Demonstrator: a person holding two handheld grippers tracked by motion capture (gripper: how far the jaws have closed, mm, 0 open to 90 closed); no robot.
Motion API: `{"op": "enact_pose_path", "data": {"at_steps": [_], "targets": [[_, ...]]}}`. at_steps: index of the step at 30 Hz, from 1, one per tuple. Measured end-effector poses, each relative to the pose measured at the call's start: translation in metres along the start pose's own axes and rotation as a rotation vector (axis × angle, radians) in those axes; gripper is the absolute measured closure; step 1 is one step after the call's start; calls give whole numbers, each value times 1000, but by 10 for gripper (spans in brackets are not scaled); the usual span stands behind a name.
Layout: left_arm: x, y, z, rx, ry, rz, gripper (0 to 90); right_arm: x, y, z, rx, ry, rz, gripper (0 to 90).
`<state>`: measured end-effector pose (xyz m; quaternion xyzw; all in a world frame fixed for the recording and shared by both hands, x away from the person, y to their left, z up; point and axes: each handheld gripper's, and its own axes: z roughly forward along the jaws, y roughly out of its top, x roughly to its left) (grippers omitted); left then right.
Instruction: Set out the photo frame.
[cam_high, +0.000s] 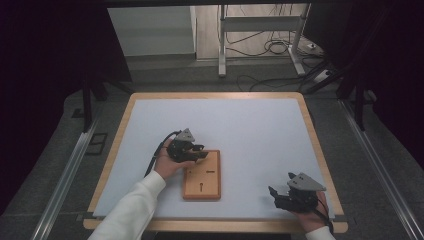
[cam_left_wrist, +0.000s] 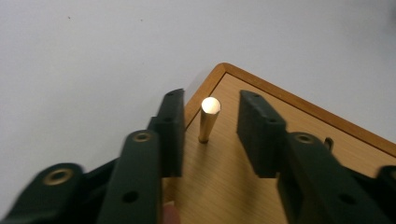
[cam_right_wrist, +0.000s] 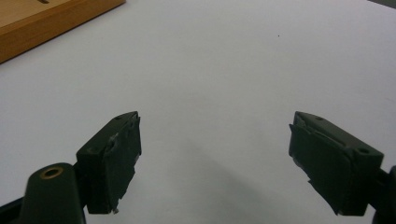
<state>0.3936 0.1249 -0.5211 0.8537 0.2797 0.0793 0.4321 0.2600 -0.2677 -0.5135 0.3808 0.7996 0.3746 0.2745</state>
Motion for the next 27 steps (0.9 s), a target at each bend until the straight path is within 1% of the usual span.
{"op": "enact_pose_path", "data": {"at_steps": [1, 3, 4, 11, 12, 13, 14, 16, 17, 19, 20, 21, 23, 25, 26, 27], "targets": [[1, 0, 0, -8, -3, -6, 747, 0, 0, 0, 1, 0, -1, 174], [1, 0, 1, -14, 5, -12, 811, 0, 0, 0, 2, 0, -2, 174], [1, 0, 1, -16, 9, -11, 822, 0, 0, 1, 3, 0, -4, 174], [1, 0, 2, -16, 10, -12, 834, 0, 0, 1, 4, 0, -2, 174], [3, 0, 1, -14, 0, -25, 835, 1, 0, 1, 5, 0, -3, 174], [3, 0, 1, -14, 0, -25, 834, 1, 0, 1, 5, 0, -3, 174], [5, 0, 1, -14, -15, -38, 834, 1, 0, 1, 4, 2, -4, 174], [7, 0, 1, -11, -28, -47, 832, 1, 0, 1, 6, 1, -5, 174], [7, 0, 1, -11, -28, -47, 831, 1, 0, 1, 6, 1, -5, 174], [9, 1, 1, 1, -47, -58, 829, 1, 0, 1, 3, 3, -8, 173], [9, 1, 1, 1, -47, -58, 828, 1, 0, 1, 3, 3, -8, 173], [9, 2, 1, 6, -51, -63, 828, 2, 1, 1, 1, 3, -12, 172], [10, 3, 1, 12, -55, -58, 827, 4, 2, 0, -6, 7, -20, 169], [11, 3, 1, 18, -60, -58, 827, 11, 5, 0, -11, 26, -47, 160], [11, 3, 1, 18, -60, -58, 827, 11, 5, 0, -11, 26, -47, 160], [11, 3, 1, 16, -62, -63, 827, 14, 6, 1, -12, 33, -61, 158]]}}
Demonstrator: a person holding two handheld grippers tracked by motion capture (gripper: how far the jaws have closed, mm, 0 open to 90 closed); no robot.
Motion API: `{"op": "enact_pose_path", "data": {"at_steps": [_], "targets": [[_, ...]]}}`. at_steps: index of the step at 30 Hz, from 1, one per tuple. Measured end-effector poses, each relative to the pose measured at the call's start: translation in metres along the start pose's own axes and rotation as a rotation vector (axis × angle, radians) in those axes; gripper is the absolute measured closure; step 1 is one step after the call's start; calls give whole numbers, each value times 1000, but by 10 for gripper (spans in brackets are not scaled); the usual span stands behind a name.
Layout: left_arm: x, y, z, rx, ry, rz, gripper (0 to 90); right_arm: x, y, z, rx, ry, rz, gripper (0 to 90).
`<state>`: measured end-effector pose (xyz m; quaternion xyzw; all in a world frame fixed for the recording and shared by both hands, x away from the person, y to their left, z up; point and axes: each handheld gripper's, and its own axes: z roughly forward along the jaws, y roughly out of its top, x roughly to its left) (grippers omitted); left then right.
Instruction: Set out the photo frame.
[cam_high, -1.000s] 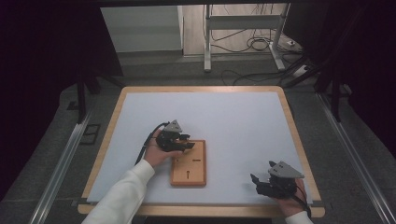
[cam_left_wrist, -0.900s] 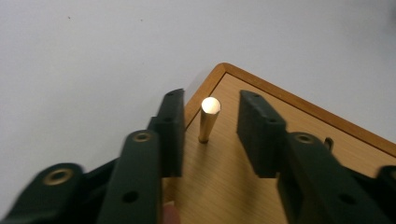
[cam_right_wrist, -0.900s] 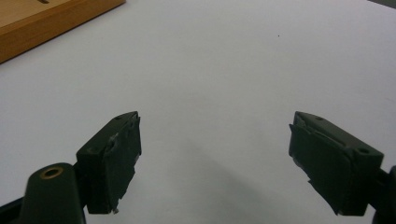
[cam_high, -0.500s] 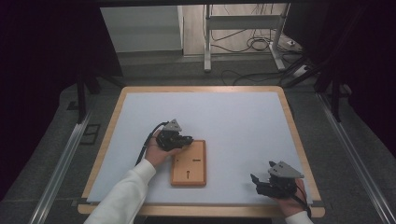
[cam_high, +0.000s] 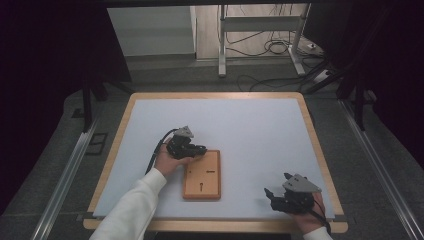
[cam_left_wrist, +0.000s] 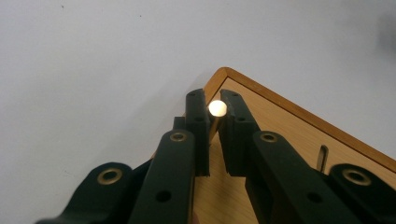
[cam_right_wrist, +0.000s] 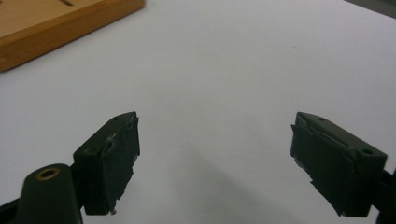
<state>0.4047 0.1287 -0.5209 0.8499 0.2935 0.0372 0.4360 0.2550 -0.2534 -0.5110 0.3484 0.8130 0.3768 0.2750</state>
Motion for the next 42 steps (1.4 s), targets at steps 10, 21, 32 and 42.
{"op": "enact_pose_path", "data": {"at_steps": [10, 21, 32, 42], "targets": [[5, 0, 0, 0, -30, -31, 821, 29, 13, 5, -5, 76, -89, 136], [12, 6, 1, 27, -67, -56, 825, 79, 45, 23, 18, 203, -195, 68], [16, 6, 1, 29, -88, -66, 822, 123, 63, 71, 77, 154, -389, 62], [17, 7, 2, 33, -99, -76, 819, 130, 68, 84, 71, 130, -391, 63]]}}
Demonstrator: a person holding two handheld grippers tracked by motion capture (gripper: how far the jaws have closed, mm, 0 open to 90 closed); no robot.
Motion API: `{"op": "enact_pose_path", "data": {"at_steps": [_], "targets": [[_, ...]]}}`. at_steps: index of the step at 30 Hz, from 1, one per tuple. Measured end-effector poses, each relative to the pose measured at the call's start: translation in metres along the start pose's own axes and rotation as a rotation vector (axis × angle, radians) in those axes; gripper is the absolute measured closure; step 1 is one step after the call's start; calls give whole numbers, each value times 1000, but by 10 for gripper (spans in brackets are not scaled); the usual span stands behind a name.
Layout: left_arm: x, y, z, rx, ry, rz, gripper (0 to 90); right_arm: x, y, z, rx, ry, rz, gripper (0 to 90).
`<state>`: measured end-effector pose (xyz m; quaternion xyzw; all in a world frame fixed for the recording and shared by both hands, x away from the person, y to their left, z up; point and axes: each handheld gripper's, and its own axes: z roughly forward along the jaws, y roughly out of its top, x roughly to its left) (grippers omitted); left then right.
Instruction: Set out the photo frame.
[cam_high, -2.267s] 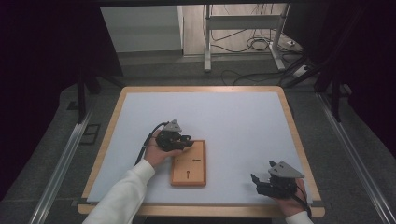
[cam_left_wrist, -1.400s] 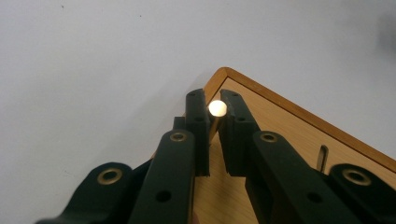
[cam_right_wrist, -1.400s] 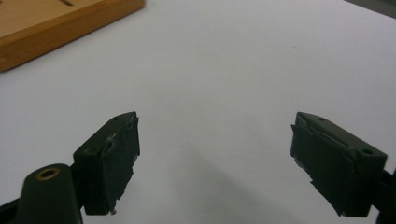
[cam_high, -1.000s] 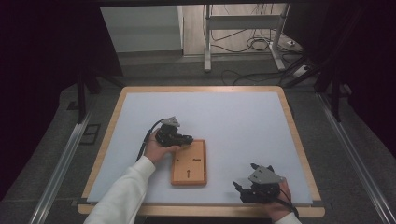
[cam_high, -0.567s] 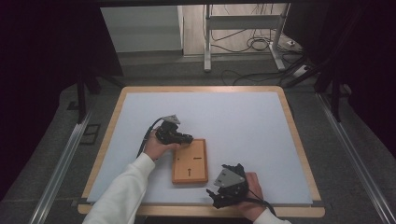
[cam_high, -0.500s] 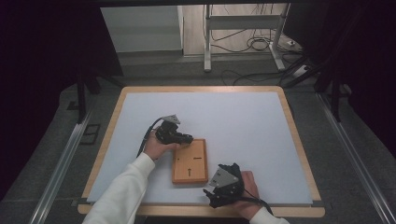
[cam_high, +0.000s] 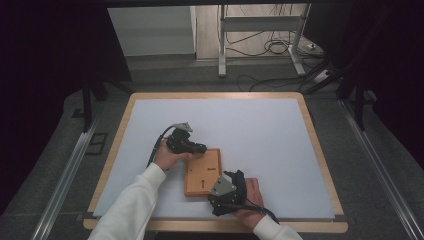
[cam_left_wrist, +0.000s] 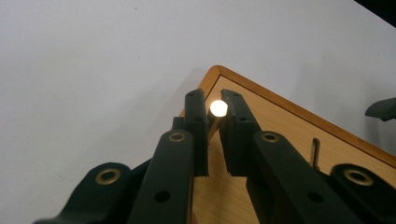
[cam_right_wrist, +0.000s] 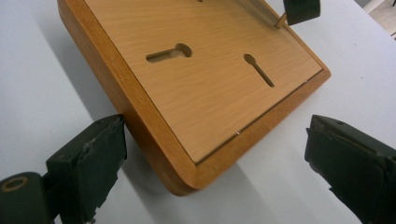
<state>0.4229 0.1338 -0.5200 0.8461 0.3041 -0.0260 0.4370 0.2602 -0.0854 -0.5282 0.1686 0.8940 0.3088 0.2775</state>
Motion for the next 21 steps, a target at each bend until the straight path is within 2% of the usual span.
{"op": "enact_pose_path", "data": {"at_steps": [3, 10, 12, 14, 18, 19, 21], "targets": [[1, 2, 0, 12, -4, -4, 821, 4, 2, 3, 2, -15, -17, 66], [3, 2, 0, 7, -4, -12, 827, 3, 3, 6, -9, -53, -20, 88], [3, 2, 0, 2, -2, -17, 831, 3, 5, 4, -27, -78, -51, 99], [3, 2, 0, 1, 3, -17, 835, 3, 7, 3, -30, -91, -61, 107], [0, 3, 0, -2, 33, -2, 835, 1, 11, -1, -55, -101, -64, 145], [0, 4, 0, -1, 45, -1, 837, -2, 16, -4, -75, -104, -65, 175], [1, 4, 1, -5, 55, -4, 835, -5, 19, -6, -77, -103, -80, 217]]}}
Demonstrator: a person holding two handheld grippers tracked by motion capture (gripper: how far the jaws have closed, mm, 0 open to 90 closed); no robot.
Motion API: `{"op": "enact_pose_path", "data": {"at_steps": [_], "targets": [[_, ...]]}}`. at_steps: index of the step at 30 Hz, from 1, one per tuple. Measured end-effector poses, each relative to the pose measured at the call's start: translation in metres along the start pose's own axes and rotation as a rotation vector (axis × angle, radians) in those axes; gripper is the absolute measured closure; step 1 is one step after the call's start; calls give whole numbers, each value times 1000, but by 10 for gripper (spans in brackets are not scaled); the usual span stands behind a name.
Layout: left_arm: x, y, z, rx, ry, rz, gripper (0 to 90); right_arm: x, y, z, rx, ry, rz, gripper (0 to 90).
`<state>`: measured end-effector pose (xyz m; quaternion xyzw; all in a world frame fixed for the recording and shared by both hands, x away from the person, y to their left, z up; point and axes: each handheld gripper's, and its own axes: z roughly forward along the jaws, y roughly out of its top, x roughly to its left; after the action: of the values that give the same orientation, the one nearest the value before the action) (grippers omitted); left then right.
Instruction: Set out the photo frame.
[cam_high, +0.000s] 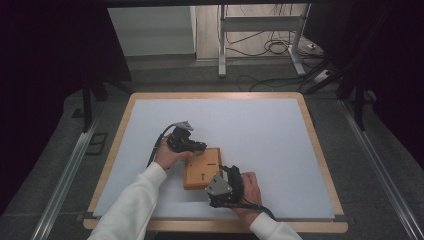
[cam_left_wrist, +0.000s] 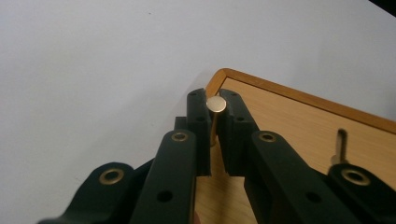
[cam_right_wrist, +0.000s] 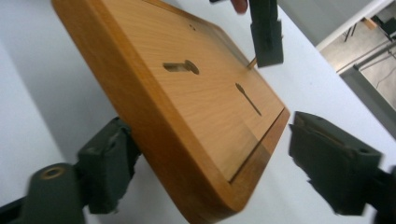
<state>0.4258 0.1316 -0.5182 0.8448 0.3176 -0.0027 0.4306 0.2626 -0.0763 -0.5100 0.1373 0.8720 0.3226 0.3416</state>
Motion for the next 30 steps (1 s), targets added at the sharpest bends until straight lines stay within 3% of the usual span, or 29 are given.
{"op": "enact_pose_path", "data": {"at_steps": [3, 7, 13, 16, 19, 20, 21, 23, 30], "targets": [[1, 0, 0, 2, 5, 2, 827, -3, 3, -1, -11, 8, -12, 275], [2, 0, 2, 8, 16, 5, 799, -14, 9, -4, -27, 29, 9, 365], [2, 0, 2, 4, 27, 4, 764, -22, 12, -5, -53, 47, 21, 401], [1, -1, 1, 1, 48, 3, 685, -24, 13, -5, -55, 51, 26, 407], [-1, -3, -9, -17, 98, 20, 639, -27, 14, -5, -48, 61, 31, 409], [-1, -7, -19, -41, 120, 18, 613, -28, 14, -5, -50, 62, 31, 409], [-1, -7, -19, -41, 120, 18, 586, -28, 14, -5, -51, 64, 31, 409], [-2, -13, -36, -67, 162, 18, 548, -29, 15, -5, -49, 66, 32, 408], [-6, -32, -60, -75, 224, 34, 424, -29, 16, -5, -42, 69, 27, 413]]}}
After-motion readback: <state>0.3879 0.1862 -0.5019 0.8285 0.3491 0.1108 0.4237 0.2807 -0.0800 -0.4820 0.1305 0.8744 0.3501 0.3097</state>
